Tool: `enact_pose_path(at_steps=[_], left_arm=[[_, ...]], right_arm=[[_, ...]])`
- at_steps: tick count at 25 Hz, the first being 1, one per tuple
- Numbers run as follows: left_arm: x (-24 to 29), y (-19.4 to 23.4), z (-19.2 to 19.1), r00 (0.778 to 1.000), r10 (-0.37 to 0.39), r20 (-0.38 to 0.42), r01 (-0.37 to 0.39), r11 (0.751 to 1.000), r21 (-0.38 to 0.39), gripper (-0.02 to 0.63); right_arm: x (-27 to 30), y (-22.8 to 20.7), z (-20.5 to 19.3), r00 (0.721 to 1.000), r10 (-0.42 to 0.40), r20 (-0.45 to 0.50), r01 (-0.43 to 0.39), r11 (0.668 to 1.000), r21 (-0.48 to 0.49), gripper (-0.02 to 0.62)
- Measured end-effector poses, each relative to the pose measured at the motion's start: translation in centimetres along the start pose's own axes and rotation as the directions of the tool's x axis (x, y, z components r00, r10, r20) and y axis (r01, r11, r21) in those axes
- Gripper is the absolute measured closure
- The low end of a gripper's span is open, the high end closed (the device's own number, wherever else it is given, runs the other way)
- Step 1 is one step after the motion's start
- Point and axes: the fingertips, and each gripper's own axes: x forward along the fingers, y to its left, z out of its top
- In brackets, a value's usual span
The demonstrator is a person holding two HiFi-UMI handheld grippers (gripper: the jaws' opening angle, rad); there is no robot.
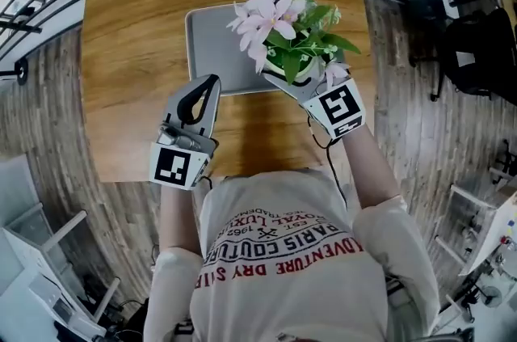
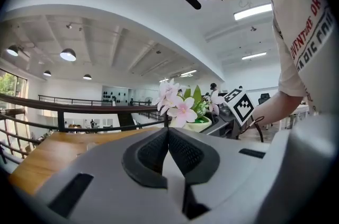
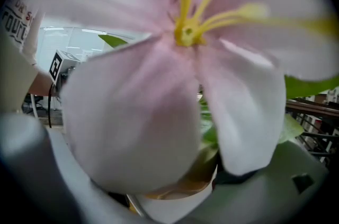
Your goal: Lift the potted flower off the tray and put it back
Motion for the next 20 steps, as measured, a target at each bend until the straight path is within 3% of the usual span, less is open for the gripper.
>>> enact_pose_path(at_steps=[4,11,16,20], left_arm=[[-2.0,1.6,1.6,0.999,-0.024,0.032,0.023,0.999,0.023,0.592],[-1.4,-0.4,5.7,0.998,-0.013,0.057,0.009,0.998,0.069,0.592],[-3.2,1.7,6.9,0.996,0.010,0.090,-0.016,0.998,0.068,0.592],[-3.5,2.2,7.5,0.993,0.018,0.115,-0.027,0.997,0.078,0.592]], right_arm=[[-2.0,0.5,2.1,0.991,-0.133,0.002,0.133,0.991,0.020,0.081],[-10.7,-3.6,4.8,0.944,-0.326,0.050,0.322,0.944,0.075,0.081],[-11.4,-2.7,6.6,0.916,-0.393,0.077,0.387,0.919,0.078,0.081],[-11.5,-2.6,7.1,0.912,-0.399,0.097,0.393,0.916,0.073,0.081]])
